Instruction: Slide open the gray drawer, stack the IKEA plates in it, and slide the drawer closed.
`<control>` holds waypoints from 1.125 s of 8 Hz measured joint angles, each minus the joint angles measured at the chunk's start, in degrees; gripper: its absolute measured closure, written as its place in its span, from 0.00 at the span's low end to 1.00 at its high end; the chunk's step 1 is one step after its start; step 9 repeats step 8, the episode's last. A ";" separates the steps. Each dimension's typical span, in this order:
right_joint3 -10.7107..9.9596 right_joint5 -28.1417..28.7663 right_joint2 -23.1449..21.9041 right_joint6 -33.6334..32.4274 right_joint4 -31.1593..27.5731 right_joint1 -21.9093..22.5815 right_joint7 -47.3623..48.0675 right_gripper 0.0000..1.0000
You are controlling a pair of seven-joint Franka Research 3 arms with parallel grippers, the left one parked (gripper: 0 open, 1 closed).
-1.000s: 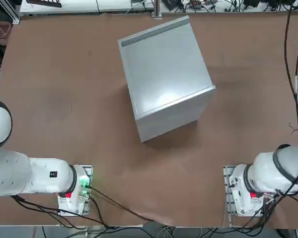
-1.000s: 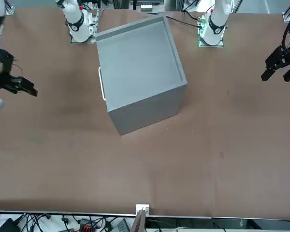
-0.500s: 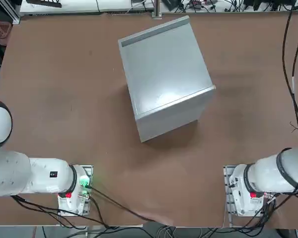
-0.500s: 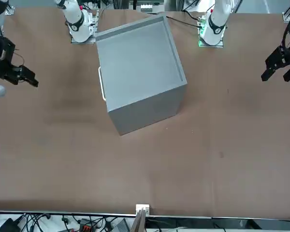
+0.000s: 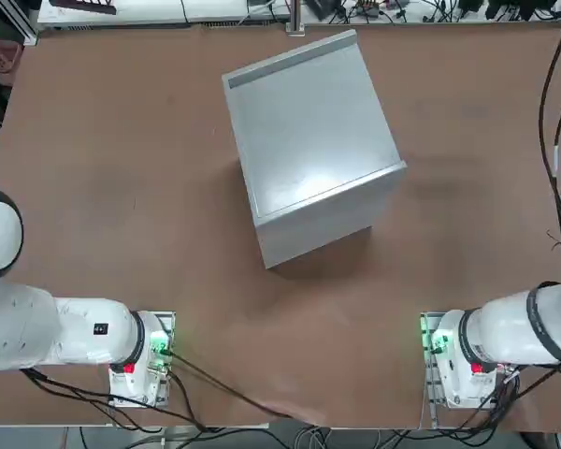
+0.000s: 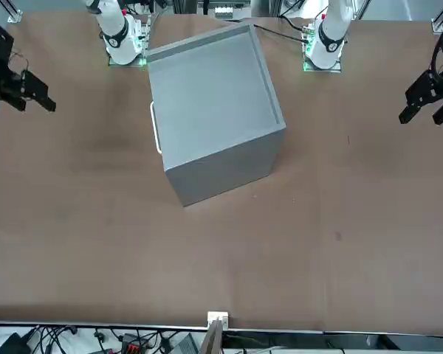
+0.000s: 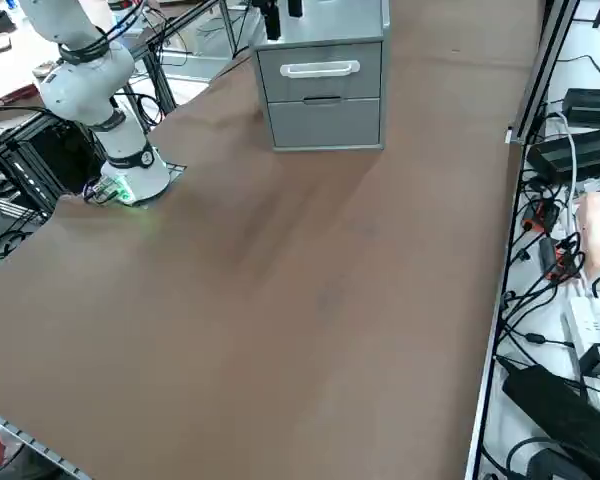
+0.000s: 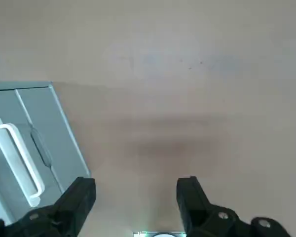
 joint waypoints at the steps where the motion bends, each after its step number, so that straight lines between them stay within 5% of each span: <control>1: 0.63 0.47 -0.30 0.01 -0.24 -0.91 0.00 0.00; 9: 1.13 -3.44 -0.46 0.10 0.06 -2.44 -0.57 0.00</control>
